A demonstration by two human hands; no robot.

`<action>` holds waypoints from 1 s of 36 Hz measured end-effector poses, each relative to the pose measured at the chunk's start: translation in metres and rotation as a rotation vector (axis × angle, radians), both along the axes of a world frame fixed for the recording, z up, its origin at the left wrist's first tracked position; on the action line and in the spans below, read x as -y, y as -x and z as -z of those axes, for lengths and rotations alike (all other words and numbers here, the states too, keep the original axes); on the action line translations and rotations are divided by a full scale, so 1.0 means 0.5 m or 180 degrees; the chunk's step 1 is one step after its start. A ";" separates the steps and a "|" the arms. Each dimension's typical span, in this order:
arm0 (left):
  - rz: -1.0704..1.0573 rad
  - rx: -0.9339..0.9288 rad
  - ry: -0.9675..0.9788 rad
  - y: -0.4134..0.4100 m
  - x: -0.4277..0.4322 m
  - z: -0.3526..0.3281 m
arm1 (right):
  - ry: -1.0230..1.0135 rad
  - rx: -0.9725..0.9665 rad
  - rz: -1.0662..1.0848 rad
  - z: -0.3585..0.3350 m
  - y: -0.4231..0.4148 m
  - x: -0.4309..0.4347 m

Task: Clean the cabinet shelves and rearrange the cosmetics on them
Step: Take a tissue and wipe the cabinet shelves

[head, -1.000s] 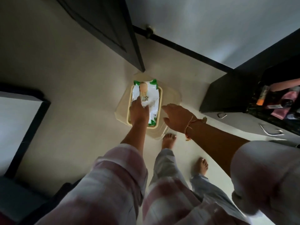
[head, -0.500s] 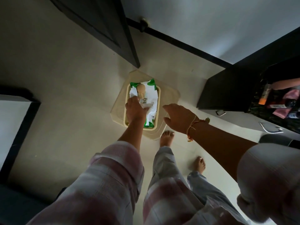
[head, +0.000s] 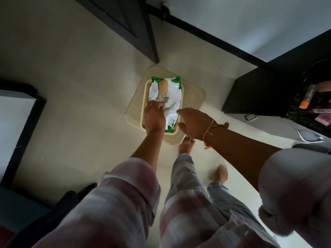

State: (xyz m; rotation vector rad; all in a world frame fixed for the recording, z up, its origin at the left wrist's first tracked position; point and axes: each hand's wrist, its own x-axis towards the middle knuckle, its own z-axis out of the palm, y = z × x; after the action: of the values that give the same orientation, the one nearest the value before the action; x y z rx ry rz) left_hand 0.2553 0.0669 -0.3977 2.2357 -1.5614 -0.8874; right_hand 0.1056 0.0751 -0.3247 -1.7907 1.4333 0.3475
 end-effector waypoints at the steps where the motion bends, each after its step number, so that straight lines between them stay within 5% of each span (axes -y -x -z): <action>1: -0.0001 -0.0006 0.0052 -0.003 -0.002 -0.004 | 0.0006 0.0010 -0.0021 -0.001 -0.004 0.001; 11: -0.0150 -0.0259 -0.0002 -0.021 -0.008 -0.042 | -0.0080 0.0102 0.0084 0.000 -0.038 0.008; 29: -0.1101 -0.1800 -0.0068 -0.053 -0.007 -0.071 | -0.0532 0.0260 0.0391 0.002 -0.047 0.006; 36: -0.1271 -0.1731 0.0069 -0.050 0.010 -0.091 | -0.0754 0.0145 0.0492 0.022 -0.049 -0.013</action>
State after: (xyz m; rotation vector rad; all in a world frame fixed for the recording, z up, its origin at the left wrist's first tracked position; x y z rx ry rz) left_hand 0.2802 0.0621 -0.3523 1.9542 -0.8442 -1.2040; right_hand 0.1301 0.0815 -0.3355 -1.4807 1.4251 0.3768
